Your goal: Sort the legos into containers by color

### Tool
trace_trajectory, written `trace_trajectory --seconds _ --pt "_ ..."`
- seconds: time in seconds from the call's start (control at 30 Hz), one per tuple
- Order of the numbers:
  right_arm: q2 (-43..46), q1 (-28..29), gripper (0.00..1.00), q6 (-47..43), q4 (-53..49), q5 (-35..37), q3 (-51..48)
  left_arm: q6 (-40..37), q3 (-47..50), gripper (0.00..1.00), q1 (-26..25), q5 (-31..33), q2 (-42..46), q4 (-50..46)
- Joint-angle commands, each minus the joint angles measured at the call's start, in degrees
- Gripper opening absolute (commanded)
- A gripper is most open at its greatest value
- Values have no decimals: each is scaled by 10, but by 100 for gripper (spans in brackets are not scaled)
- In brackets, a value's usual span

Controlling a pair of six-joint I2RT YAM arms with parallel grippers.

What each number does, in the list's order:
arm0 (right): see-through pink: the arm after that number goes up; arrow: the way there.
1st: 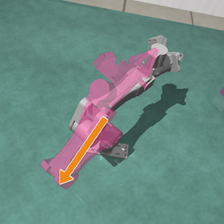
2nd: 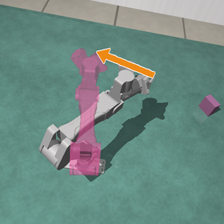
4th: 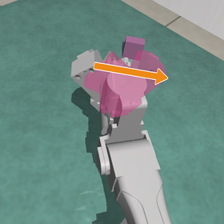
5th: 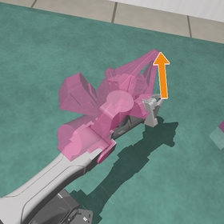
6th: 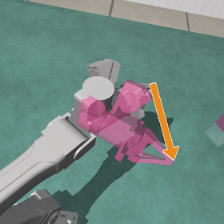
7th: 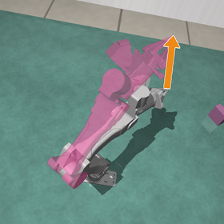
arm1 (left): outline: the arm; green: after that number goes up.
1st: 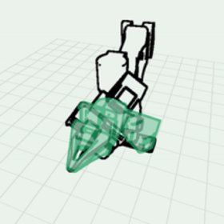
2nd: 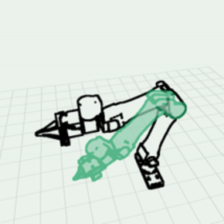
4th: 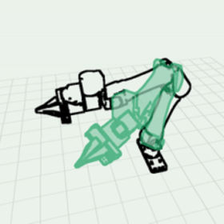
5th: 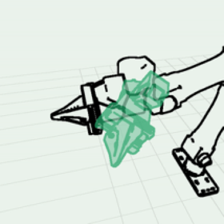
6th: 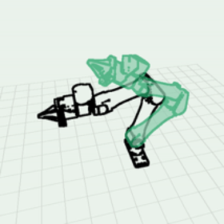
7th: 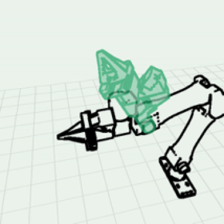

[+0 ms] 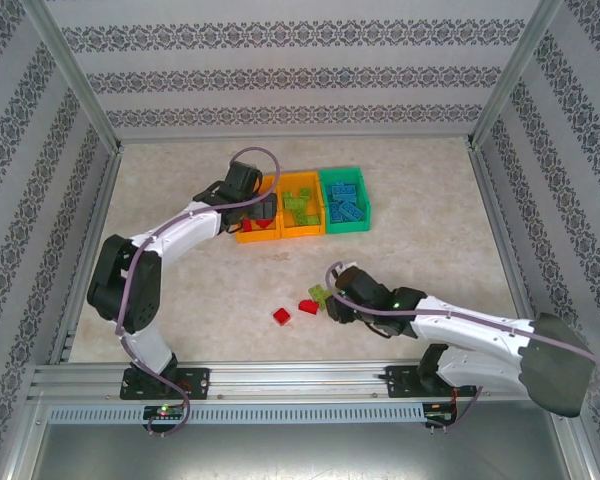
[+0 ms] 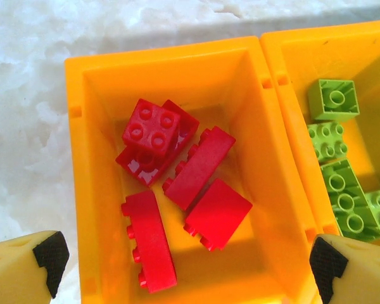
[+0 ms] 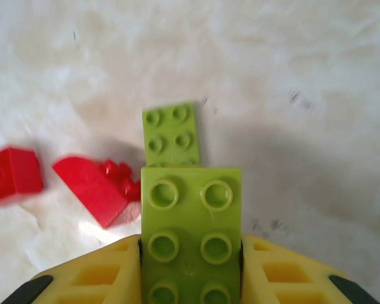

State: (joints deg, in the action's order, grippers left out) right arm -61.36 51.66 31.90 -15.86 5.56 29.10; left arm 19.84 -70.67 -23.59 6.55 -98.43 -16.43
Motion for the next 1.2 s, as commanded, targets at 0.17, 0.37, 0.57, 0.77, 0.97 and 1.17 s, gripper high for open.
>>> trace_trajectory --seconds 0.17,0.37,0.57,0.77,0.97,1.17 --pt "-15 -135 30 -56 78 -126 63 -34 96 100 0 -69 83 79" --pt "-147 -194 30 -77 97 -204 193 -80 160 100 -37 -90 127 94" --pt "-292 -232 29 -74 76 -221 340 -92 233 100 -88 -99 166 106" --pt "-417 -254 31 -80 41 -234 476 -82 293 100 -144 -93 203 109" --pt "-509 -259 37 -82 -4 -226 567 -80 353 100 -192 -98 243 114" --pt "-539 -260 44 -73 -8 -223 590 -76 383 100 -236 -102 271 104"
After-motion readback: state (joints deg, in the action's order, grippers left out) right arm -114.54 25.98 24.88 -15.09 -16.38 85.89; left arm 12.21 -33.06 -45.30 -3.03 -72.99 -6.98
